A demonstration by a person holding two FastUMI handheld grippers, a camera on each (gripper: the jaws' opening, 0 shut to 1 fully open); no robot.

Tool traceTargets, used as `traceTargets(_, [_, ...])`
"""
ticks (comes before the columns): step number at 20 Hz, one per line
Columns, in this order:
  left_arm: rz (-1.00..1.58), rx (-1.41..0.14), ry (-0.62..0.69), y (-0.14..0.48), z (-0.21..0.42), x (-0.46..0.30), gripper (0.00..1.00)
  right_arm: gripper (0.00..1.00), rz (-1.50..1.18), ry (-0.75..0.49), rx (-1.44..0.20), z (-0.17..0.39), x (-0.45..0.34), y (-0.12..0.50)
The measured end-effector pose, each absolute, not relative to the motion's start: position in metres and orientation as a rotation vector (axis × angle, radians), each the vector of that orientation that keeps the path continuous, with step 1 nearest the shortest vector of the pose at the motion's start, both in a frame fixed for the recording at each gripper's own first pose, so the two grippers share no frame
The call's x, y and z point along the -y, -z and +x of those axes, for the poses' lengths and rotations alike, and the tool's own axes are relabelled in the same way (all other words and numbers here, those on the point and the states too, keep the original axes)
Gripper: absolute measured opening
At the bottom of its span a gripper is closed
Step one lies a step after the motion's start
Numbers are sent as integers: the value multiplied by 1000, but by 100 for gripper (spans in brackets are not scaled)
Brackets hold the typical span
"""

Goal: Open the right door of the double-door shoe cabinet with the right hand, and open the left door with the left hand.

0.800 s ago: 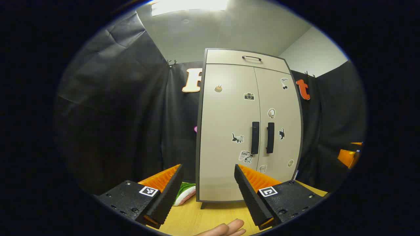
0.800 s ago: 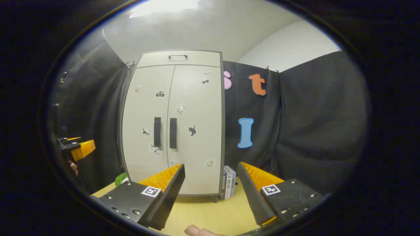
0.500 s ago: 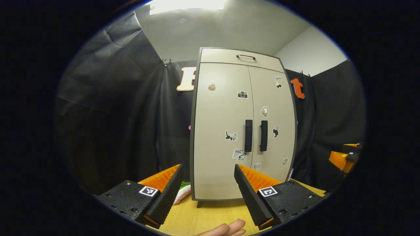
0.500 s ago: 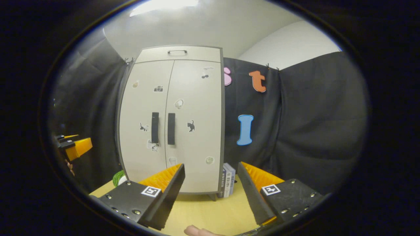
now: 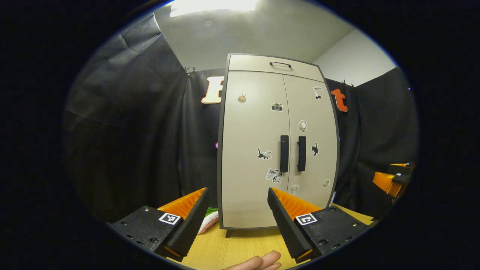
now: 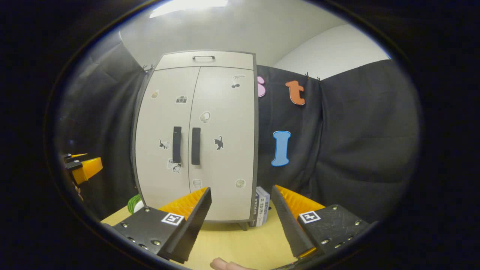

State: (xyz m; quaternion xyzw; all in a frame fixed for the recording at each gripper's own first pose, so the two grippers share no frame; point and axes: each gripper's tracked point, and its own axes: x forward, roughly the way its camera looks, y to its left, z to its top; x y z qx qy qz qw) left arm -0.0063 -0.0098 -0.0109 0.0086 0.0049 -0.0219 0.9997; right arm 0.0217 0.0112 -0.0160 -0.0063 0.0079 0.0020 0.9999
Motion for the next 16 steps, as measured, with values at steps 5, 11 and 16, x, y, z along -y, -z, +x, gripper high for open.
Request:
traceTargets(5, [13,-18,53,26,-3,10,95,96,7,-55,21,65,-36,13])
traceTargets(11, [0,-41,32,49,4,-1,96,94,16,-95,-20,146,-70,13])
traceTargets(16, [-40,-72,10,79,-8,-15,96,94,22,-148,-22,217,-118,-6])
